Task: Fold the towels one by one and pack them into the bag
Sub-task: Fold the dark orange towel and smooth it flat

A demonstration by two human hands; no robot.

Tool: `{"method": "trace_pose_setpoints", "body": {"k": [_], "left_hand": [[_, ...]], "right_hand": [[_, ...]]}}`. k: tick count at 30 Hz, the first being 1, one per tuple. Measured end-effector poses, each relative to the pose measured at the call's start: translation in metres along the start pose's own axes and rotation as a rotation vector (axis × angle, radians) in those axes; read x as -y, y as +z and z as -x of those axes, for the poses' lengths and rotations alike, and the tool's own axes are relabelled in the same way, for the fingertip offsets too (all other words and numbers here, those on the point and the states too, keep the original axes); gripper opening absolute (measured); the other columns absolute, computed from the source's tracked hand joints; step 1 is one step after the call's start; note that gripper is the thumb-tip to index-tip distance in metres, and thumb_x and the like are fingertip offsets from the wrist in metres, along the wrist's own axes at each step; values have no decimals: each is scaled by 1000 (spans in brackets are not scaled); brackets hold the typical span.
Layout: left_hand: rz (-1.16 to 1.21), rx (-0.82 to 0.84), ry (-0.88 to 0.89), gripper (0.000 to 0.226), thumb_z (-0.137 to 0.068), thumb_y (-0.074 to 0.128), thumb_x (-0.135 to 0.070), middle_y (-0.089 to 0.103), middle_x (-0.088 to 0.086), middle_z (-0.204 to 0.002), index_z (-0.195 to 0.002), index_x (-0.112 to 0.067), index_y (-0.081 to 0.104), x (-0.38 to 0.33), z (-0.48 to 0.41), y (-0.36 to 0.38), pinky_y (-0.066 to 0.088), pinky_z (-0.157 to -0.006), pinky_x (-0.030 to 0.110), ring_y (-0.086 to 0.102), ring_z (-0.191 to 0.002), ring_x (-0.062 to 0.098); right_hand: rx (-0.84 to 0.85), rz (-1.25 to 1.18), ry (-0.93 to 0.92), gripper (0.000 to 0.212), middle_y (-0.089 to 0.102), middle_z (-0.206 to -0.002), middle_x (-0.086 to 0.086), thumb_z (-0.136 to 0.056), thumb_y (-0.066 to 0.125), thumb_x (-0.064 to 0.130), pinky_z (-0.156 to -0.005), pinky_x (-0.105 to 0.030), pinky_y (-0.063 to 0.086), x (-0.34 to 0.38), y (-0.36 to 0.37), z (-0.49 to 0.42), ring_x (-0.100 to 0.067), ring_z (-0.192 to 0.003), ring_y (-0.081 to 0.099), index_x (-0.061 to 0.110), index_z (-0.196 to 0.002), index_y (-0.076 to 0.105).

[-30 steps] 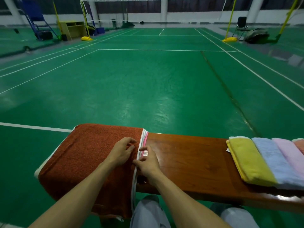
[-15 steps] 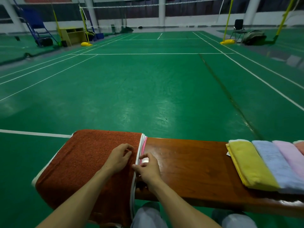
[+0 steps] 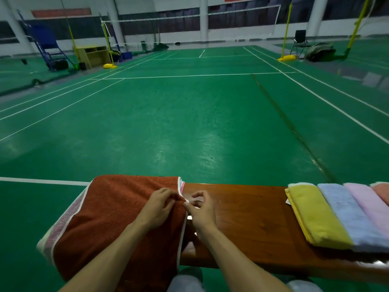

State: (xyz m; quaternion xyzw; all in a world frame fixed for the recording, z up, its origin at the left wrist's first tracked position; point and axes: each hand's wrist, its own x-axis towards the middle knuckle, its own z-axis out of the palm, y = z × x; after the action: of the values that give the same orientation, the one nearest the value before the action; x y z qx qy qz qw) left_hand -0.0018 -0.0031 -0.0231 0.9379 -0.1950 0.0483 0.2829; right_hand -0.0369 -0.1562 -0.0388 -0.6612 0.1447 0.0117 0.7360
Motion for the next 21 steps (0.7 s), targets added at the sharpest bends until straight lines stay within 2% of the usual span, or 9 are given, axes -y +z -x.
{"method": "trace_pose_setpoints", "body": {"k": [3, 5, 7, 9, 11, 17, 21], "left_hand": [[-21, 74, 19, 34, -91, 51, -26, 55, -4, -130, -123, -20, 60, -11, -8, 13, 32, -112, 27, 47, -124, 11], [-36, 109, 41, 37, -93, 55, -21, 50, -2, -137, -130, -18, 56, -24, -12, 24, 22, -112, 15, 42, -129, 10], [-26, 134, 59, 41, -94, 57, -21, 45, -2, -141, -134, -19, 52, -35, -16, 38, 16, -110, 10, 37, -133, 8], [-26, 168, 72, 44, -94, 57, -23, 42, -2, -145, -137, -21, 49, -46, -21, 51, 15, -111, 11, 34, -135, 8], [-17, 200, 78, 46, -95, 57, -25, 39, -2, -148, -139, -23, 46, -57, -26, 63, 15, -113, 14, 31, -138, 9], [0, 275, 120, 48, -97, 54, -25, 33, -2, -151, -143, -24, 41, -101, -43, 103, 11, -109, 11, 27, -140, 11], [7, 299, 145, 51, -96, 54, -28, 30, -2, -153, -144, -26, 38, -128, -49, 125, 11, -109, 15, 25, -140, 12]], "right_hand": [[-23, -2, 13, 29, 65, -94, -17, -84, 71, 0, -62, -43, 54, 3, -23, -4, -26, -75, 63, 22, -93, 54], [-47, 21, 15, 28, 63, -91, -12, -85, 70, -1, -62, -39, 53, 2, -41, -7, -22, -75, 61, 21, -94, 54], [-56, 58, 30, 24, 61, -92, -7, -88, 67, 0, -64, -31, 57, 2, -62, -7, -16, -77, 61, 16, -100, 54], [-63, 73, 50, 22, 60, -93, -4, -90, 63, 0, -55, -19, 52, 4, -85, -5, -12, -76, 59, 11, -106, 53], [-73, 83, 67, 21, 60, -92, -5, -92, 62, 0, -49, -15, 47, 3, -105, -5, -12, -74, 59, 9, -108, 53], [-160, 121, 140, 25, 64, -103, -14, -88, 67, 2, -57, -28, 52, 0, -158, -10, -25, -88, 64, 20, -99, 53], [-245, 187, 91, 29, 66, -98, -14, -82, 73, 1, -77, -44, 58, 2, -191, -12, -29, -92, 65, 21, -93, 54]]}}
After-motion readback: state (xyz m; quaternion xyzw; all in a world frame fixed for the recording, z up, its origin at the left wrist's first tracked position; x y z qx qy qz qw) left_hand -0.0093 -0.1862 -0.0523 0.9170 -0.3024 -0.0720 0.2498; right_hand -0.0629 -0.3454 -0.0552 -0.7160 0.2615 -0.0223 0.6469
